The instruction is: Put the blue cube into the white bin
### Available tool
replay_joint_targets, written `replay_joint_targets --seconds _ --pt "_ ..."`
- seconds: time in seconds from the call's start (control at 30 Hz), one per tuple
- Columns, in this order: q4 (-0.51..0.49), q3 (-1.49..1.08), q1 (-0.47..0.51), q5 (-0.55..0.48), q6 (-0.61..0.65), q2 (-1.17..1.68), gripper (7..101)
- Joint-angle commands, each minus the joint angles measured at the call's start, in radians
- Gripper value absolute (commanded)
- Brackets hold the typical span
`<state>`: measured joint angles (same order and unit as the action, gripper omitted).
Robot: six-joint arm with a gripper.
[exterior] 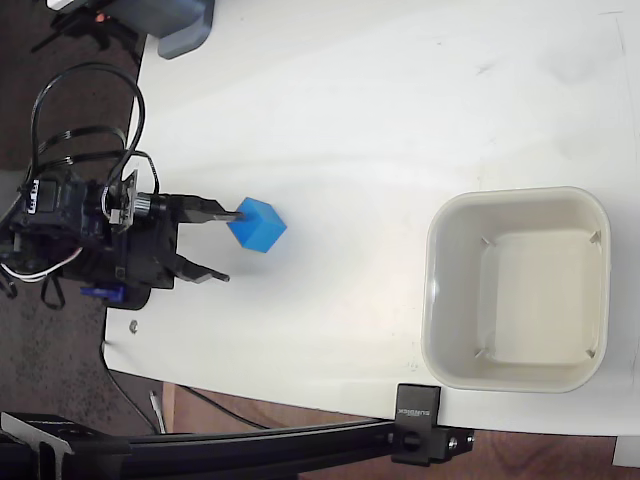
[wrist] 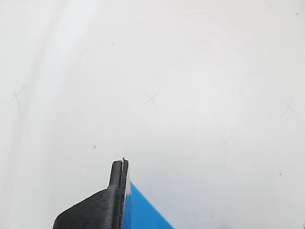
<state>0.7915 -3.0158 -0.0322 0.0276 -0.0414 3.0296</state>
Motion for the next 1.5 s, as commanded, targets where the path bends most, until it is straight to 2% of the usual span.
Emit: replay_joint_targets --seconds 0.03,0.53,0.7,0.73,0.83,0.93,1.0,1.1,1.2,1.27,1.3,1.5 --pt "-0.012 0.025 -0.005 0.02 -0.005 0.023 100.3" --pt "-0.012 0.025 -0.005 0.02 -0.006 0.023 100.3" --pt "-0.014 0.025 -0.005 0.046 -0.021 0.023 100.3" --pt "-0.011 0.025 -0.005 0.084 -0.04 0.023 100.3" --pt "-0.014 0.029 0.006 0.023 -0.014 0.025 100.3" --pt "0.005 0.084 0.067 -0.098 0.035 0.023 100.3" --pt "0.064 0.204 0.077 -0.143 0.115 -0.069 100.3" --pt "0.247 0.495 0.064 -0.158 0.216 -0.345 100.3" --pt "0.382 0.703 0.061 -0.163 0.288 -0.534 100.0" --pt "0.373 0.735 0.114 -0.245 0.325 -0.569 96.8" --pt "0.353 0.723 0.155 -0.301 0.357 -0.566 99.5" --pt "0.463 0.792 0.164 -0.21 0.528 -0.676 100.0"
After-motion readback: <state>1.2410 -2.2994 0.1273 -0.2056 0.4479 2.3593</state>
